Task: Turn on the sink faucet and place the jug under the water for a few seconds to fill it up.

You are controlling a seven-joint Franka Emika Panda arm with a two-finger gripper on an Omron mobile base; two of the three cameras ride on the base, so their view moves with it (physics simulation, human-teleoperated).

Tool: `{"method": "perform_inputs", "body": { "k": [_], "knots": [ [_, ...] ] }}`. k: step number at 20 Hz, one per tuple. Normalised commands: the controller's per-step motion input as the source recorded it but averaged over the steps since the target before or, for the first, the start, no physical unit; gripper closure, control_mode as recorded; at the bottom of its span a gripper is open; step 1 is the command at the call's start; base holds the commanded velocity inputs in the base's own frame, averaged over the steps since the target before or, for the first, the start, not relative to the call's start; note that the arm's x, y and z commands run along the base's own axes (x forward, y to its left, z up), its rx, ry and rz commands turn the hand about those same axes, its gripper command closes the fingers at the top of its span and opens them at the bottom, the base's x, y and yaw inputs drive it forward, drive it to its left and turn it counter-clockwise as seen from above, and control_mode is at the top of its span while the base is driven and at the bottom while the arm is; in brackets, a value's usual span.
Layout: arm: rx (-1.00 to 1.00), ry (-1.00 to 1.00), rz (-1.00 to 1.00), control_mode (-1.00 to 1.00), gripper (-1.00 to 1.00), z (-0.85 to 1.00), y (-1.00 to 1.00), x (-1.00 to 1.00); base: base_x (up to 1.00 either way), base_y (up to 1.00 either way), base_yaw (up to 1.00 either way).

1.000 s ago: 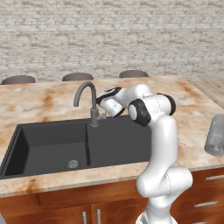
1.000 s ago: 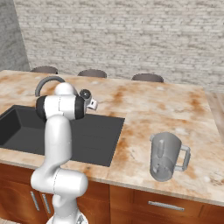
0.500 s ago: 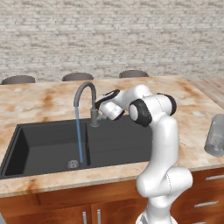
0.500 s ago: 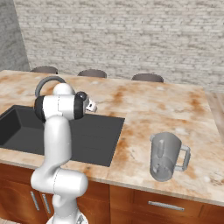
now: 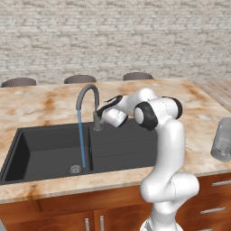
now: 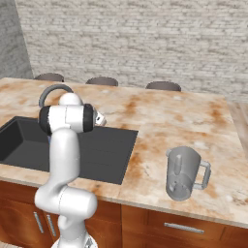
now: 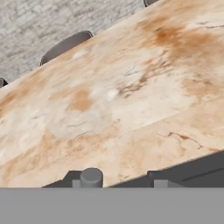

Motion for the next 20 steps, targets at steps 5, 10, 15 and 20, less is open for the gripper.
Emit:
{"method": "perform_inputs", "body": {
  "k": [5, 10, 15, 20],
  "knots": [
    [0.06, 0.0, -0.04, -1.0, -1.0, 0.49, -0.19, -0.07, 0.0, 0.0, 0.0],
    [0.03, 0.0, -0.03, -1.0, -1.0, 0.59, -0.06, 0.0, 0.0, 0.0, 0.0],
    [0.0, 0.0, 0.0, -1.0, -1.0, 0.01, 0.0, 0.0, 0.0, 0.0, 0.0],
    [0.0, 0.0, -0.01, -1.0, -1.0, 0.66, 0.0, 0.02, 0.0, 0.0, 0.0]
  ]
}}
